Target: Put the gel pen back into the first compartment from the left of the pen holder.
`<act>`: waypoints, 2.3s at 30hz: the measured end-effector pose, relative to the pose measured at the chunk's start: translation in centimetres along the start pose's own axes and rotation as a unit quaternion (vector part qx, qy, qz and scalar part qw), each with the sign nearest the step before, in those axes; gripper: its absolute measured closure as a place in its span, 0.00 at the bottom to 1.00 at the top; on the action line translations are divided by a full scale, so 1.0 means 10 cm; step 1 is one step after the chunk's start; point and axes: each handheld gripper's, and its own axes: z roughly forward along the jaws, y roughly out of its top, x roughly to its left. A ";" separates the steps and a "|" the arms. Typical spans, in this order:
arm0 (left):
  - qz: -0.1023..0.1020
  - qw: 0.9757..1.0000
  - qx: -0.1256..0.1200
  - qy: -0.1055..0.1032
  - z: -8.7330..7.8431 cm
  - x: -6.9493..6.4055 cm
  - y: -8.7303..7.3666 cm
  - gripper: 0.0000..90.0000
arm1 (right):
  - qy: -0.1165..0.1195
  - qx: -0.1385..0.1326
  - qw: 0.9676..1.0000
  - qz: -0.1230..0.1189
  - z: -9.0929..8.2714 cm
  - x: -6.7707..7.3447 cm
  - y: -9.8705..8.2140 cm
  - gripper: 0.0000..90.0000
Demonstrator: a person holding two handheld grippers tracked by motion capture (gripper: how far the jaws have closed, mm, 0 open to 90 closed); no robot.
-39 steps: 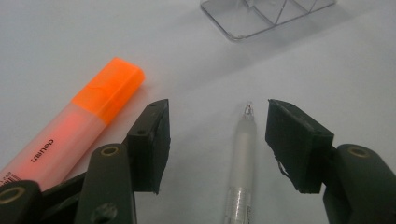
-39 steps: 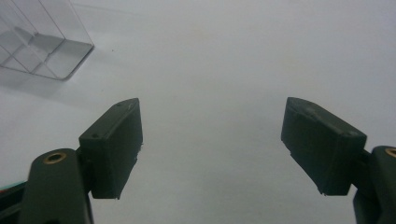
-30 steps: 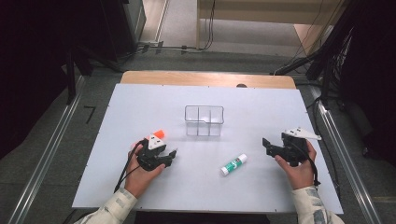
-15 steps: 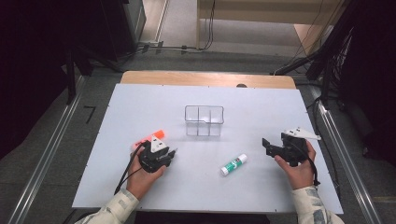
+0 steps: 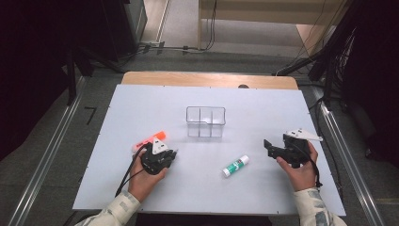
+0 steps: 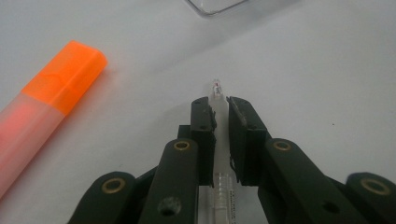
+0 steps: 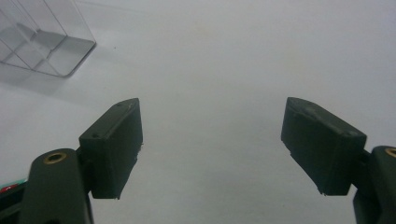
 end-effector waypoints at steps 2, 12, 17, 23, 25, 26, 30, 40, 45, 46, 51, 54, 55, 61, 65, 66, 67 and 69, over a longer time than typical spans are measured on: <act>-0.006 1.000 -0.002 -0.005 0.00 0.00 0.00 0.91 | 0.000 0.000 1.000 0.000 0.00 0.00 0.00 0.22; -0.020 0.999 -0.033 -0.015 -0.10 0.03 0.07 0.91 | 0.001 0.000 1.000 0.000 0.00 0.00 0.00 0.22; -0.029 0.998 -0.048 -0.023 -0.15 0.05 0.10 0.91 | 0.000 0.000 1.000 0.000 0.00 0.00 0.00 0.22; -0.047 0.997 -0.059 -0.030 -0.19 0.07 0.14 0.91 | -0.001 0.000 1.000 0.000 0.00 0.00 0.00 0.22; -0.054 0.996 -0.061 -0.031 -0.20 0.08 0.16 0.91 | 0.000 -0.001 1.000 0.000 0.00 -0.01 0.00 0.22; -0.056 0.996 -0.062 -0.030 -0.20 0.08 0.17 0.91 | 0.000 -0.002 1.000 0.000 0.00 -0.01 0.00 0.22; -0.071 0.994 -0.073 -0.036 -0.23 0.11 0.21 0.91 | 0.000 -0.001 1.000 0.000 0.00 0.00 0.00 0.22; -0.080 0.991 -0.096 -0.042 -0.28 0.11 0.35 0.91 | 0.001 0.001 1.000 0.002 0.01 0.00 0.00 0.22; -0.084 0.990 -0.107 -0.044 -0.33 0.13 0.42 0.91 | 0.001 0.001 1.000 0.002 0.01 -0.01 0.00 0.22; -0.086 0.989 -0.110 -0.045 -0.34 0.14 0.45 0.91 | 0.001 0.001 1.000 0.002 0.01 0.00 0.00 0.22; -0.089 0.987 -0.121 -0.047 -0.37 0.16 0.54 0.91 | 0.000 0.003 1.000 0.001 0.01 0.00 0.01 0.22; -0.089 0.987 -0.126 -0.046 -0.38 0.16 0.62 0.91 | 0.001 0.003 1.000 0.001 0.01 0.00 0.01 0.22; -0.089 0.987 -0.127 -0.047 -0.38 0.16 0.66 0.91 | 0.001 0.003 1.000 0.001 0.01 0.00 0.01 0.22; -0.087 0.987 -0.129 -0.042 -0.36 0.16 0.87 0.91 | 0.002 0.002 1.000 0.000 0.02 0.00 0.01 0.22; -0.088 0.987 -0.131 -0.038 -0.32 0.16 0.97 0.91 | 0.001 0.003 1.000 0.000 0.02 -0.01 0.01 0.22; -0.088 0.987 -0.133 -0.038 -0.31 0.15 1.00 0.91 | 0.002 0.003 1.000 0.000 0.02 -0.01 0.01 0.22; -0.086 0.987 -0.132 -0.037 -0.30 0.15 1.02 0.91 | 0.002 0.004 1.000 0.000 0.02 0.00 0.01 0.22; -0.086 0.987 -0.131 -0.040 -0.28 0.14 1.06 0.91 | 0.002 0.005 1.000 -0.001 0.03 0.00 0.01 0.22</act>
